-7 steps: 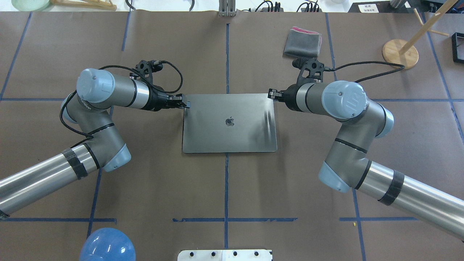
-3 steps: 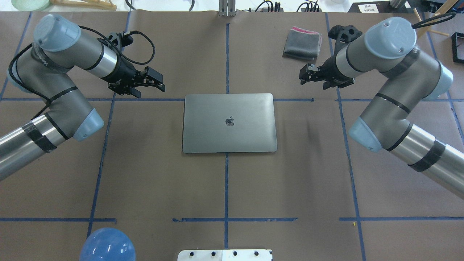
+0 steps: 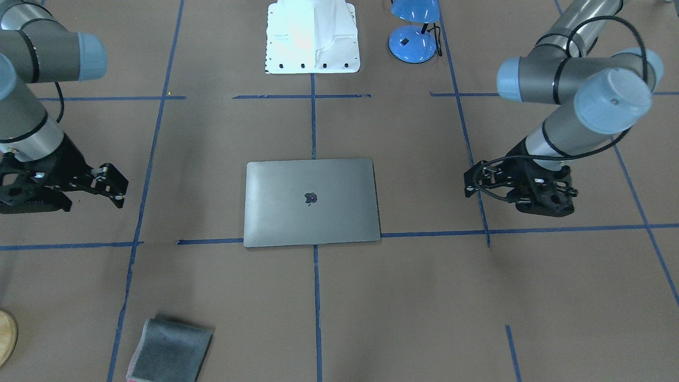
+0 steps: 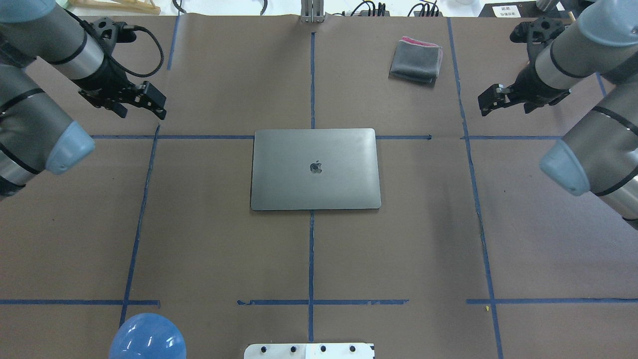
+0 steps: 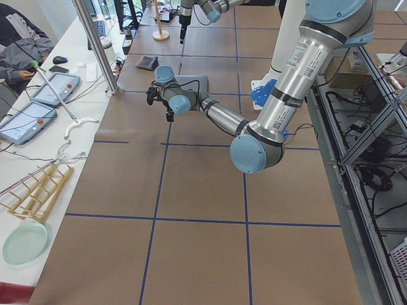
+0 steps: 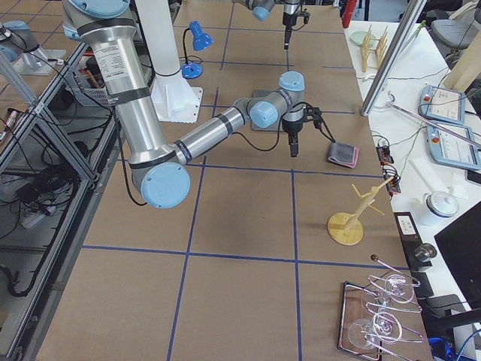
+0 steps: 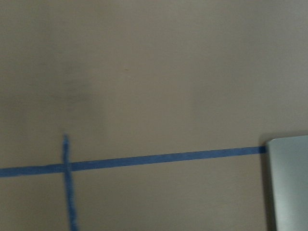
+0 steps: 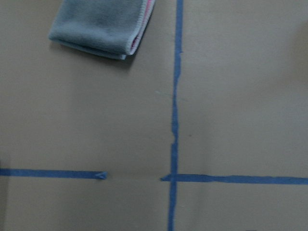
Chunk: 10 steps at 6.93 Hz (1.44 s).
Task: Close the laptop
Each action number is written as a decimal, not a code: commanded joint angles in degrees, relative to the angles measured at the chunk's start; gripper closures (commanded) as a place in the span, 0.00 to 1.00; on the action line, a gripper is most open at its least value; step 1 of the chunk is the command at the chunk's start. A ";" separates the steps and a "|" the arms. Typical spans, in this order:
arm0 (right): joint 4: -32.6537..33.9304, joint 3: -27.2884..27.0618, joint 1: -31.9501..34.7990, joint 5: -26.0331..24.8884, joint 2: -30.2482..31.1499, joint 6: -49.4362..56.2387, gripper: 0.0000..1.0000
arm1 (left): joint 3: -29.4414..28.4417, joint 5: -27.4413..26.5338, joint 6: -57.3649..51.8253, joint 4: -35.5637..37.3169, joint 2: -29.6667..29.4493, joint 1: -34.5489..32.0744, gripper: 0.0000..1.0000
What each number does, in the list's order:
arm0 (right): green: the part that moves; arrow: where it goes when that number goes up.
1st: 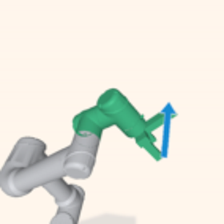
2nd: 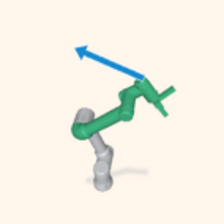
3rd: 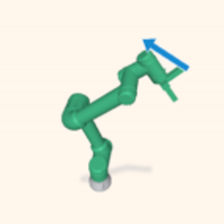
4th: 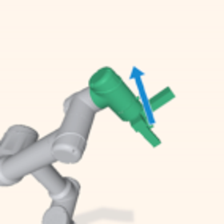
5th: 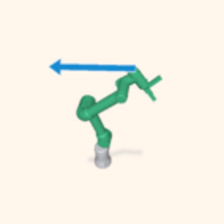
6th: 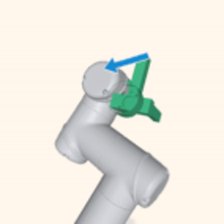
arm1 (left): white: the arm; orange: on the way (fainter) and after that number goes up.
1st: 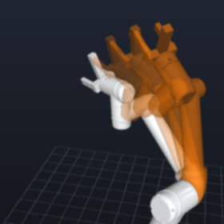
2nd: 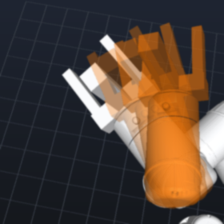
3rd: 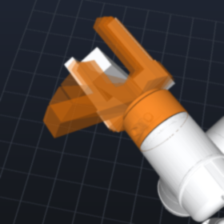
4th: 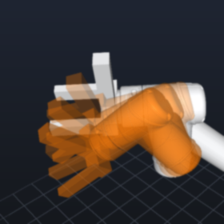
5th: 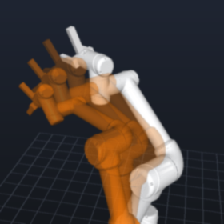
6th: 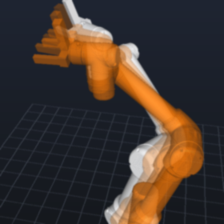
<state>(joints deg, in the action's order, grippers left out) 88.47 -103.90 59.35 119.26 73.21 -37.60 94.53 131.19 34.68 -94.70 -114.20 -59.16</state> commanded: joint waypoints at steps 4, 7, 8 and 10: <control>5.40 1.40 23.42 12.73 17.46 44.41 0.00 | 1.00 0.74 -39.40 8.13 18.09 -24.13 0.00; 5.05 2.38 24.40 13.01 19.69 43.49 0.00 | 1.80 0.74 -45.70 8.12 25.60 -25.92 0.00; 5.05 2.47 24.84 13.01 19.78 43.49 0.00 | 1.80 0.74 -47.41 7.86 27.09 -27.84 0.00; 5.05 2.47 24.84 13.01 19.96 43.49 0.00 | 1.62 0.65 -47.25 7.51 28.07 -28.46 0.00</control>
<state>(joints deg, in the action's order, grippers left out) 93.52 -101.46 84.13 132.27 93.03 5.90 96.24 131.75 -12.18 -86.92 -86.78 -86.94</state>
